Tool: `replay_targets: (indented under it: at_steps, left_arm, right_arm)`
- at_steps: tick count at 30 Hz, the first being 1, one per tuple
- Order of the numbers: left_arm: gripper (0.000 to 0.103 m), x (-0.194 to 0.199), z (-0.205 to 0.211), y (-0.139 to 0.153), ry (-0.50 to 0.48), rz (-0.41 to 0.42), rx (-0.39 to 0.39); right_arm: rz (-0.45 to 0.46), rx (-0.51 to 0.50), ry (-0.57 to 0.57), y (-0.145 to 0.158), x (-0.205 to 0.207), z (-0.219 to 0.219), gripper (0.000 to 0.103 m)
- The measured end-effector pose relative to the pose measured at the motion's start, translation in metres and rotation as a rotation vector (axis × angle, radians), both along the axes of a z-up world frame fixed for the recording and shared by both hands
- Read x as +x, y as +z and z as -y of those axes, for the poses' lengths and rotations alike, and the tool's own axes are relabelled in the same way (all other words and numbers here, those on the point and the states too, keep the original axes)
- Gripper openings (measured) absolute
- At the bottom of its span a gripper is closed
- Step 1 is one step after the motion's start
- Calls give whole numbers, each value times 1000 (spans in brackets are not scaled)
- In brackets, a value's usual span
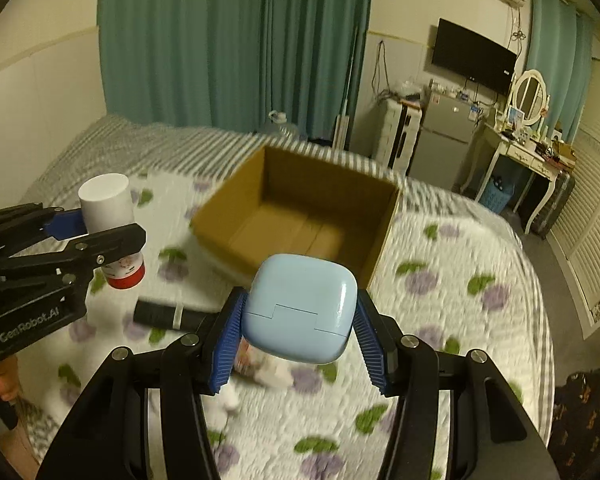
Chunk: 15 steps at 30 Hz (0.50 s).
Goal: Organize rigid objects
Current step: 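Carry both items over the box and open both tools to drop them in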
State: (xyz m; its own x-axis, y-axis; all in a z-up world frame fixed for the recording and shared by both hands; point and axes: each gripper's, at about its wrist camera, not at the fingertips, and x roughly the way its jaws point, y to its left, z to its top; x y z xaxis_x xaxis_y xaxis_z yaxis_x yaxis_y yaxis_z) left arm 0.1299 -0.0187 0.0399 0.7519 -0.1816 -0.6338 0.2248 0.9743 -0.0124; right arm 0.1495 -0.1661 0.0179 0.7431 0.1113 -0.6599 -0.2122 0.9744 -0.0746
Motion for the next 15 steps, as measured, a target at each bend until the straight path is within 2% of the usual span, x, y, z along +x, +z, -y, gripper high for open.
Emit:
replay_targets:
  at_steps: [4, 8, 11, 15]
  left_arm:
    - [38, 38, 4, 8, 5, -1, -1]
    - [38, 80, 11, 5, 0, 2, 7]
    - [38, 107, 15, -3, -2, -10, 0]
    - [38, 145, 26, -26, -10, -38, 38]
  right_arm:
    - [21, 1, 2, 17, 34, 6, 53]
    - [35, -7, 4, 22, 71, 10, 53]
    - [36, -3, 0, 15, 101, 15, 53]
    - [11, 13, -15, -6, 141, 21, 53]
